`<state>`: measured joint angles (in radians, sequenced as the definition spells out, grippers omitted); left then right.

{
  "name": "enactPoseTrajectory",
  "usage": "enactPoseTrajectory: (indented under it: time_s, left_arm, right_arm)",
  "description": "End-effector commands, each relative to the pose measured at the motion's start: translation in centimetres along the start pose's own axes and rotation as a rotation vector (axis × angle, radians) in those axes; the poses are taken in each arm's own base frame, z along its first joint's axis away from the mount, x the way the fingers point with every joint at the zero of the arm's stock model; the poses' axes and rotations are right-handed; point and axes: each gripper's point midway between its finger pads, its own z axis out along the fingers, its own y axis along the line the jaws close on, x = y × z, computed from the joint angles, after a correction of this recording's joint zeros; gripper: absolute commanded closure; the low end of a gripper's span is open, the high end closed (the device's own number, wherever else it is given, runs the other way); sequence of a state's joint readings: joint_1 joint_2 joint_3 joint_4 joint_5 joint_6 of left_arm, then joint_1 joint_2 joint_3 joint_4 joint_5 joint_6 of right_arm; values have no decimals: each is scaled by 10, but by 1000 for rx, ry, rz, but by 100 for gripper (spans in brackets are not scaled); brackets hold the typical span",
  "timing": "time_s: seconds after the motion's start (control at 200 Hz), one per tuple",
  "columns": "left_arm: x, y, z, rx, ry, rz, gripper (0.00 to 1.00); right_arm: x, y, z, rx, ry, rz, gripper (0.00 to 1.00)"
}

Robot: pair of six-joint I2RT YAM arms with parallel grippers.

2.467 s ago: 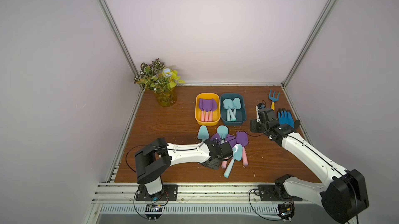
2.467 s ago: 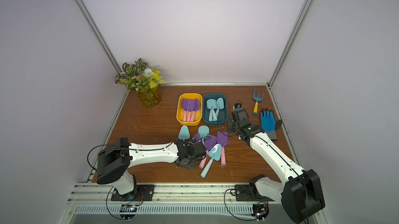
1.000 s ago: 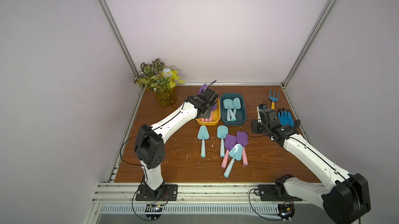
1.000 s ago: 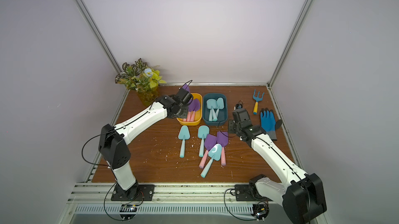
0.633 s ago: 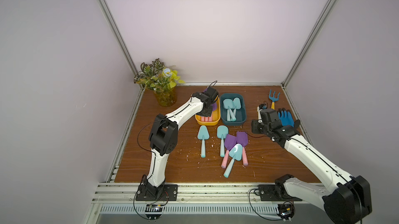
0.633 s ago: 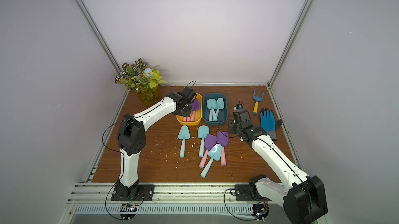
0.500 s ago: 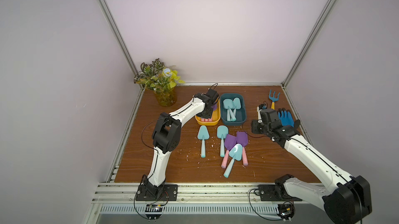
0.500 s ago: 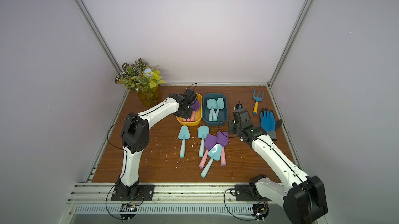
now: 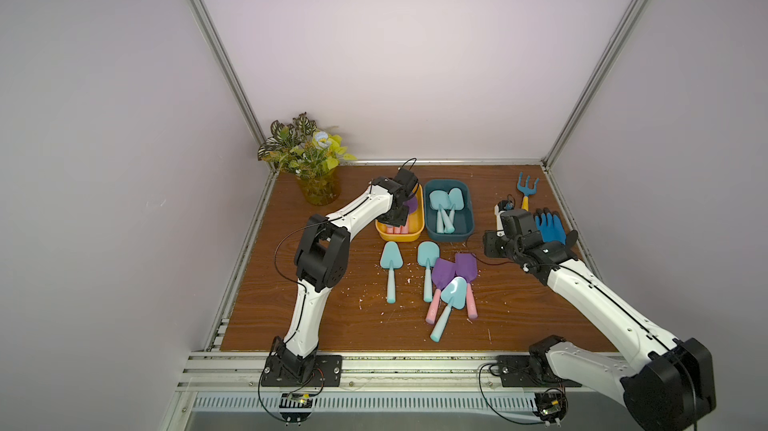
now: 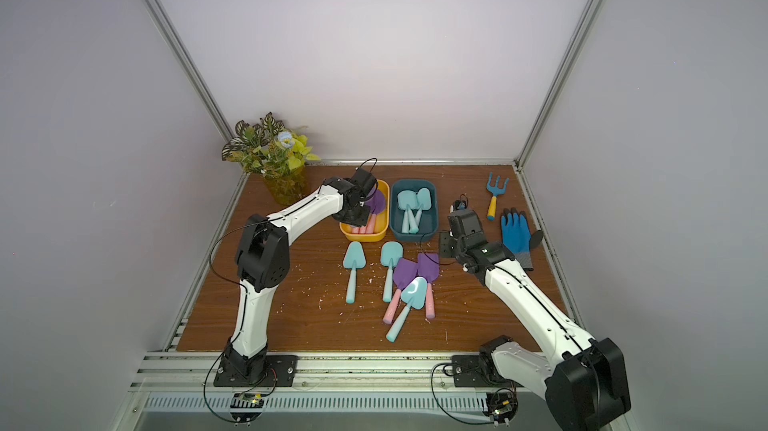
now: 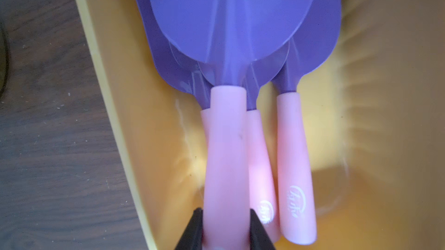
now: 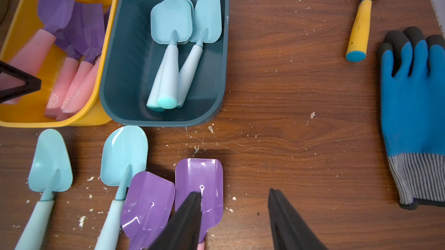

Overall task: Sort the small shovels by color and place them into the storage box
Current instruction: Place the shovel in the storage box.

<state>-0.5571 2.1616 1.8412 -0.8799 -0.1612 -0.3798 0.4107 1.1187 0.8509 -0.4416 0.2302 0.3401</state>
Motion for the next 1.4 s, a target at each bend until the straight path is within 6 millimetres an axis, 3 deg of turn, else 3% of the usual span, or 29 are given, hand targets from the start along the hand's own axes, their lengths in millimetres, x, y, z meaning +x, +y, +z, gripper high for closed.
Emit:
enactPoseTrajectory:
  time_s: [0.0,0.615,1.396]
  left_arm:
    - [1,5,5,-1,17,8,86]
    - [13,15,7,-10,47,16,85]
    - [19,11,13,10,73,28,79]
  right_arm:
    - [-2,-1,-4,-7,-17,9,49]
    - [-2,1,-2,-14,-14,11,49]
    - [3,-1,1,-3,-3,5,49]
